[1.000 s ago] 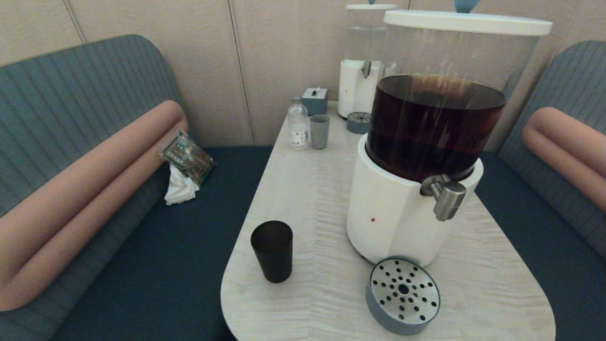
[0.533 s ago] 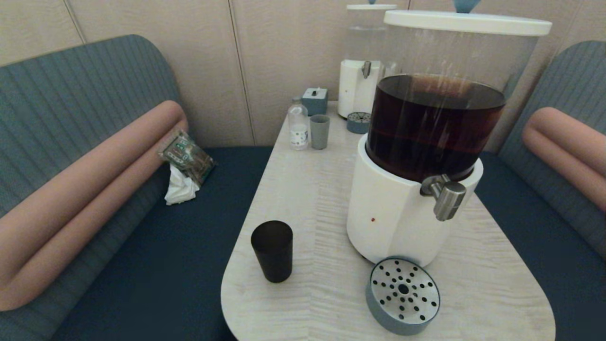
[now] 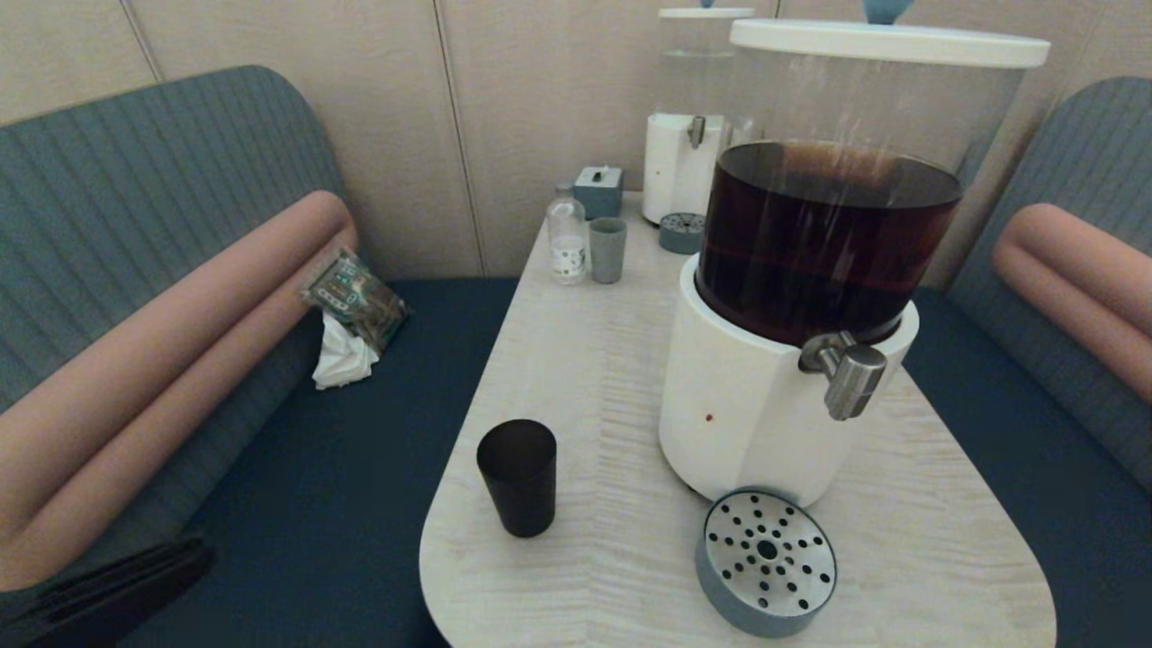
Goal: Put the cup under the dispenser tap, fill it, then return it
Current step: Pick up the cup
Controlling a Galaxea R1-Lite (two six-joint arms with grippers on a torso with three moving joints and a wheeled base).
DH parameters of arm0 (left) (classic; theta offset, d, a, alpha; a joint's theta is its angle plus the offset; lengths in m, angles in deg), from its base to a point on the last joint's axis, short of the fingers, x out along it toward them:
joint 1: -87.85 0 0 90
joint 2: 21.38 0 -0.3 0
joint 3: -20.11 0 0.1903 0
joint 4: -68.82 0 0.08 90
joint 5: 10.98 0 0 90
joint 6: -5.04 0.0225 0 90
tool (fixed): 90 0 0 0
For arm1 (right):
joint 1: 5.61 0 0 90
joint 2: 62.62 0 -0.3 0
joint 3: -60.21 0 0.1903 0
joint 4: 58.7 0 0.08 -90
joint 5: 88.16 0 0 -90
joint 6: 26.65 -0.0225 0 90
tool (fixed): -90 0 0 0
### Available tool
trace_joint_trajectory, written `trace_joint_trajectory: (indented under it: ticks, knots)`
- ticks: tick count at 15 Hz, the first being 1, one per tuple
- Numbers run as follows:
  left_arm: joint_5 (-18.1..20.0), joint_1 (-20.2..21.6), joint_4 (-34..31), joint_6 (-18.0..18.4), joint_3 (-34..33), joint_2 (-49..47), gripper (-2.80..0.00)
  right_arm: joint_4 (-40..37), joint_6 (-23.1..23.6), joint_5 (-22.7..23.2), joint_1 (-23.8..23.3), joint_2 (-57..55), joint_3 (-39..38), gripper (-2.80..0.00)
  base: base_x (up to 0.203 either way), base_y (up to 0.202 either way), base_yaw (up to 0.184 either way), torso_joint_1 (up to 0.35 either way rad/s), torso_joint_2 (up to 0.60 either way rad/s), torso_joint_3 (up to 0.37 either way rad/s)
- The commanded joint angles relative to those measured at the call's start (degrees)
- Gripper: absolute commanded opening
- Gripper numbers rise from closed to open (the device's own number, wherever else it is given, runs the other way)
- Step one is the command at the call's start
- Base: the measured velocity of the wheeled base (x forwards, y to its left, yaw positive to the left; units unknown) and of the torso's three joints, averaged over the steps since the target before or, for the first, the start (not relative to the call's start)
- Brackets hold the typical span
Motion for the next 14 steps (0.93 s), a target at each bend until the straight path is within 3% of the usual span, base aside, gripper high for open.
trace_joint_trajectory:
  ticks: [1, 4, 6, 8, 14]
  knots:
    - [0.9, -0.3, 14.4, 0.0, -3.7, -14.5, -2.80, 0.1, 0.0, 0.0, 0.0, -0.1, 0.0, -2.80, 0.000, 0.000, 0.000, 0.000, 0.00, 0.000]
    - [1.9, -0.3, 35.5, 0.2, -9.7, -25.9, -2.80, 0.0, 0.0, 0.0, 0.0, -0.1, 0.0, -2.80, 0.000, 0.000, 0.000, 0.000, 0.00, 0.000]
    - [2.3, -0.3, 44.3, 0.8, -14.3, -29.7, -2.80, 0.0, 0.0, 0.0, 0.0, -0.1, 0.1, -2.80, 0.000, 0.000, 0.000, 0.000, 0.00, 0.000]
    - [4.5, -0.3, 46.8, 2.5, -17.1, -30.1, -2.80, 0.0, 0.0, 0.0, 0.0, -0.1, 0.1, -2.80, 0.000, 0.000, 0.000, 0.000, 0.00, 0.000]
    - [4.5, -0.3, 47.3, 4.6, -15.2, -37.6, -2.80, 0.0, 0.0, 0.0, 0.0, -0.1, 0.0, -2.80, 0.000, 0.000, 0.000, 0.000, 0.00, 0.000]
